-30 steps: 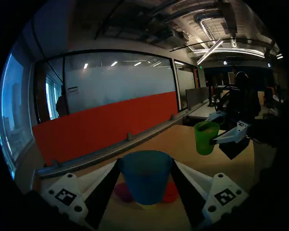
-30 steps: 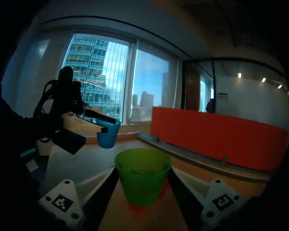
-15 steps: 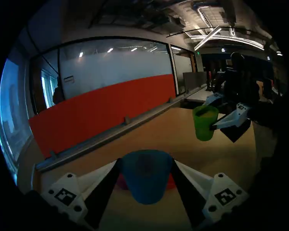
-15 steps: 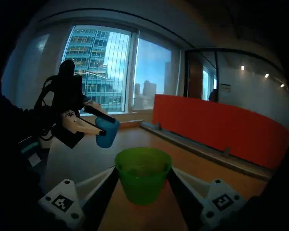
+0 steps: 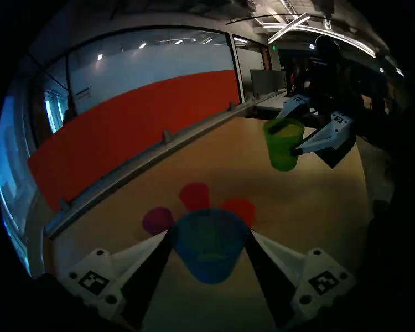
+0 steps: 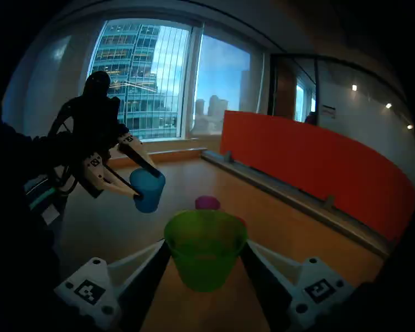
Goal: Pour water
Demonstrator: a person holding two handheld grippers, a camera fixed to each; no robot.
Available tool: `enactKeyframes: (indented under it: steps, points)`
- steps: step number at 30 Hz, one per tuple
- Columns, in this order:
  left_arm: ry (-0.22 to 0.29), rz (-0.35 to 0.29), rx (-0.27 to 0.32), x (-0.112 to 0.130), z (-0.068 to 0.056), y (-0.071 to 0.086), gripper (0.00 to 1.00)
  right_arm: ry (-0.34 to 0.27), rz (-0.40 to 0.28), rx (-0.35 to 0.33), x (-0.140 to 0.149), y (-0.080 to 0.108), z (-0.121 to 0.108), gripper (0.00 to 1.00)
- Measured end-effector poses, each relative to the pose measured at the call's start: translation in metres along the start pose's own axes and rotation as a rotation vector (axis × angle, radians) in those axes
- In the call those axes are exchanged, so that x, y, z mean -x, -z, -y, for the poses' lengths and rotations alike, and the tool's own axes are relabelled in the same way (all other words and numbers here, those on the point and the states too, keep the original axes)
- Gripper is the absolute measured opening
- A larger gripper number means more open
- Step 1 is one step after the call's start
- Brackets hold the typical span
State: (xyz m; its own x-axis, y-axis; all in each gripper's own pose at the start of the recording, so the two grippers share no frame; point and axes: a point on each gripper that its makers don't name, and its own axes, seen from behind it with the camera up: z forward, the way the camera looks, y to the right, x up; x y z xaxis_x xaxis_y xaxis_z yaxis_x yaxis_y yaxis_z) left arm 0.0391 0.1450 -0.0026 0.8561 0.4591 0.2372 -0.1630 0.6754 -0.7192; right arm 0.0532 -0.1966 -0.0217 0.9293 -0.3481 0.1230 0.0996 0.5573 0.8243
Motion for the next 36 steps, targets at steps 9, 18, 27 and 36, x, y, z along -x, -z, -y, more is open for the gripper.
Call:
enactKeyframes:
  steps: [9,18,27,36]
  points:
    - [0.010,0.095,0.042,0.037,-0.009,-0.017,0.89,-0.016,0.058,-0.007,0.023,-0.007,-0.003,0.89]
    - [0.042,0.148,0.083,0.063,-0.015,-0.032,0.89,-0.021,0.096,-0.008,0.038,-0.012,-0.003,0.89]
    - [0.063,0.174,0.097,0.083,-0.018,-0.044,0.89,-0.026,0.108,-0.006,0.046,-0.012,-0.002,0.89]
    - [0.054,0.187,0.101,0.093,-0.018,-0.051,0.89,-0.012,0.121,-0.008,0.051,-0.013,0.000,0.89]
